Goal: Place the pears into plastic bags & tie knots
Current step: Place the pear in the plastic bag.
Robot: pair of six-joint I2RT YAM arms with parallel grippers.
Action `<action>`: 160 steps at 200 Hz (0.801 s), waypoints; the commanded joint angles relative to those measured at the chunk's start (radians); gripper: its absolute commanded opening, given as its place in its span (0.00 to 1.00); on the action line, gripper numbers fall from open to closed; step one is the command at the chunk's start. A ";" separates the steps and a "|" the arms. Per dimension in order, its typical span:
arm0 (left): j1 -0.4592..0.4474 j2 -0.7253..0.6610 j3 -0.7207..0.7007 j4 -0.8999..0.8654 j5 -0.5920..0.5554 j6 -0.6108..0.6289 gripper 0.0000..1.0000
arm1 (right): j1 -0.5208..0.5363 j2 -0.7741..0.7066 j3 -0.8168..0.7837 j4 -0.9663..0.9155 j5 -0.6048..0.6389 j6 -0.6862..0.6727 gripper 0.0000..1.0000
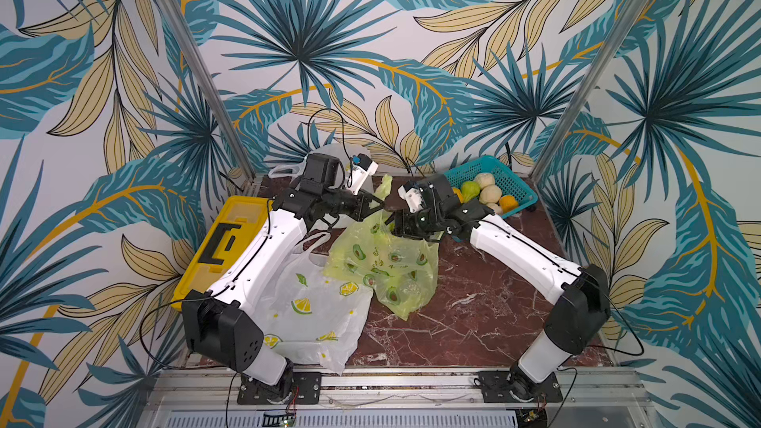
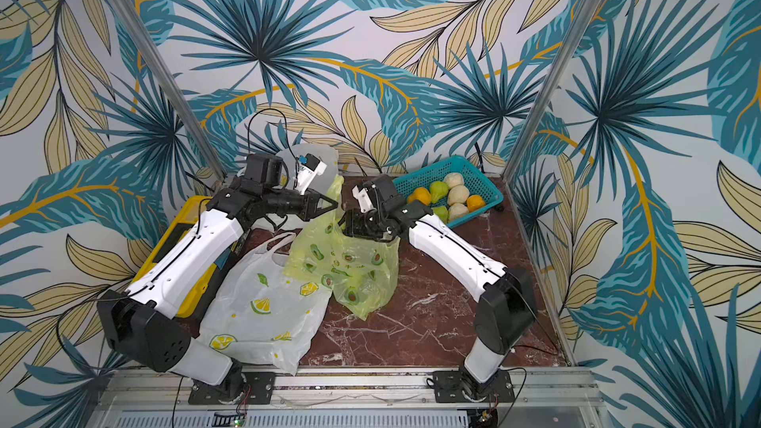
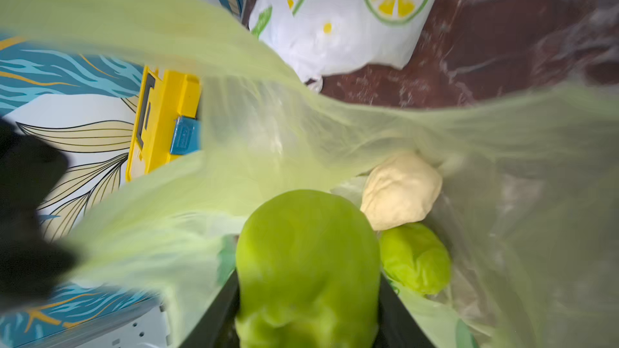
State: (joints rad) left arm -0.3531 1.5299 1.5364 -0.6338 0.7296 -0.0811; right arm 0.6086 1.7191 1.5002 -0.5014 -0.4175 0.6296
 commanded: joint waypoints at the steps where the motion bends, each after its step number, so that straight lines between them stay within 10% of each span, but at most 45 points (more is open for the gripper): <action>1: -0.006 -0.051 -0.012 0.006 0.030 0.035 0.00 | -0.009 0.068 -0.041 0.070 -0.071 0.074 0.33; 43: -0.005 -0.050 -0.018 0.005 -0.013 0.035 0.00 | -0.022 0.025 0.021 -0.099 0.062 -0.056 0.71; 93: -0.004 -0.022 -0.020 0.004 -0.095 -0.002 0.00 | -0.196 -0.070 0.052 -0.148 0.148 -0.099 0.74; 160: -0.029 0.029 -0.015 0.004 -0.088 -0.034 0.00 | -0.436 0.142 0.152 -0.121 0.650 -0.118 0.75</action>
State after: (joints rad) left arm -0.3740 1.5475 1.5208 -0.6331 0.6491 -0.1127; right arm 0.1940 1.7443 1.6032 -0.6071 0.0540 0.5369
